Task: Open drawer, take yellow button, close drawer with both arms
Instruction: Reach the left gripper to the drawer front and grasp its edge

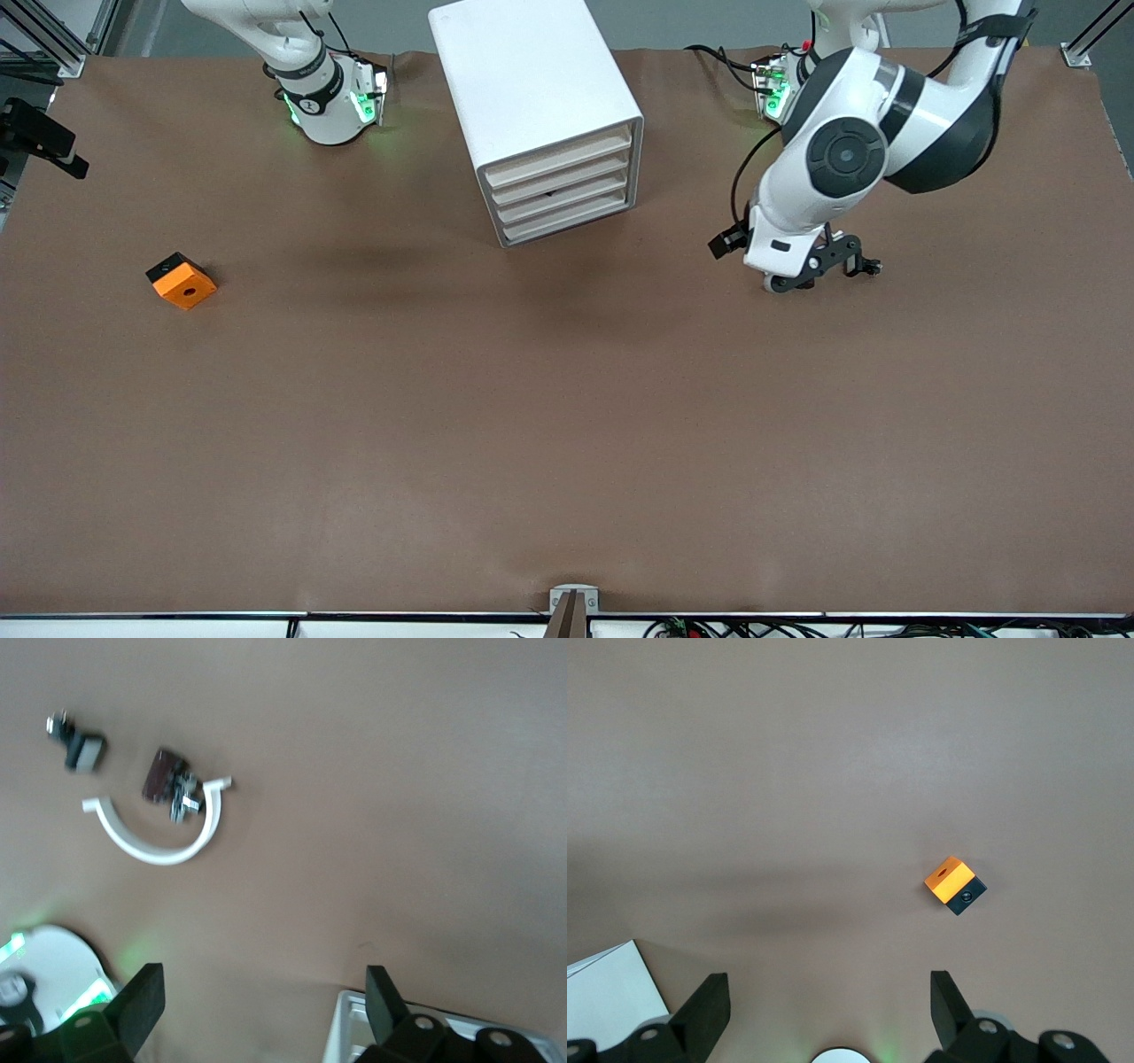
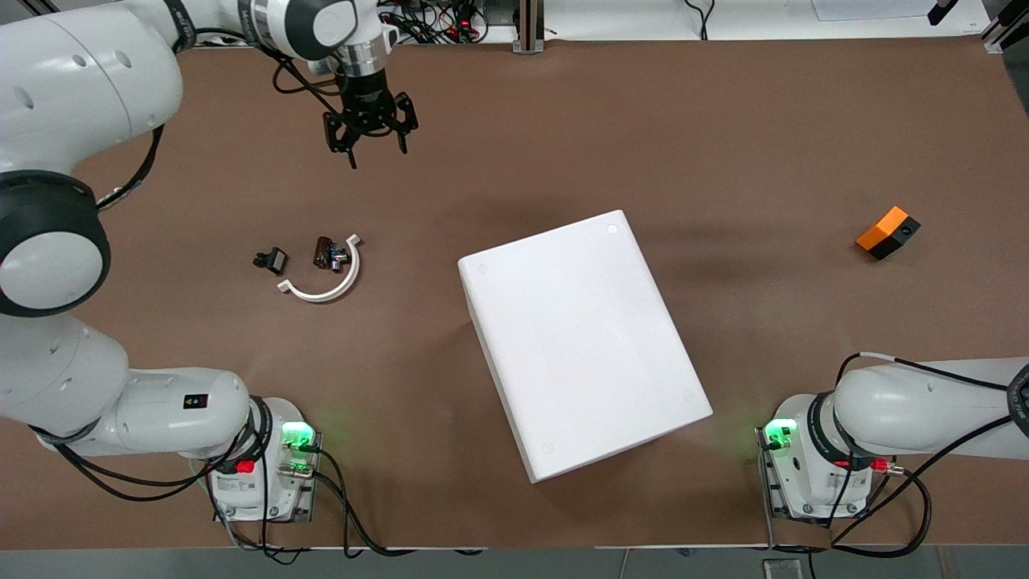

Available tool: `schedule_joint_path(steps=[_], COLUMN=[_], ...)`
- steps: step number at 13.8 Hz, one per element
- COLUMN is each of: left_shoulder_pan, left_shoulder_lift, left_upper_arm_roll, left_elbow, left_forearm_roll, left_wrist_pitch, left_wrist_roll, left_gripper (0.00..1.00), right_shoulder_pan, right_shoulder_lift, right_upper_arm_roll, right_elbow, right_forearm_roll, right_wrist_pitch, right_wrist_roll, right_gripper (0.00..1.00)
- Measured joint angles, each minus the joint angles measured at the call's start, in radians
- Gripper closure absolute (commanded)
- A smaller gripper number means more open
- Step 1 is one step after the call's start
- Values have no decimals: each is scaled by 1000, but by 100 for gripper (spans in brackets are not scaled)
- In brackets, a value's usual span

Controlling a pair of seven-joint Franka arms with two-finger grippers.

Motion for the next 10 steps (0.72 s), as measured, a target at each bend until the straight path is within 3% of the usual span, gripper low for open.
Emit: schedule_joint_path(steps=[6,10], left_shoulder_pan=[-34,-65], left_shoulder_lift=[220,297], left_upper_arm_roll=[-64,-70], left_elbow=[197,248], left_forearm_roll=[-16,-135], left_wrist_pitch=[-220,-262], left_wrist_roll=[-397,-586], left_gripper=[0,0], right_shoulder_pan=[0,0], right_shoulder_lift=[0,0], right_upper_arm_roll=[-2,-2], right_elbow=[0,0], right_forearm_roll=[0,0], right_wrist_pitch=[0,0], right_wrist_roll=[0,0], right_gripper=[0,0])
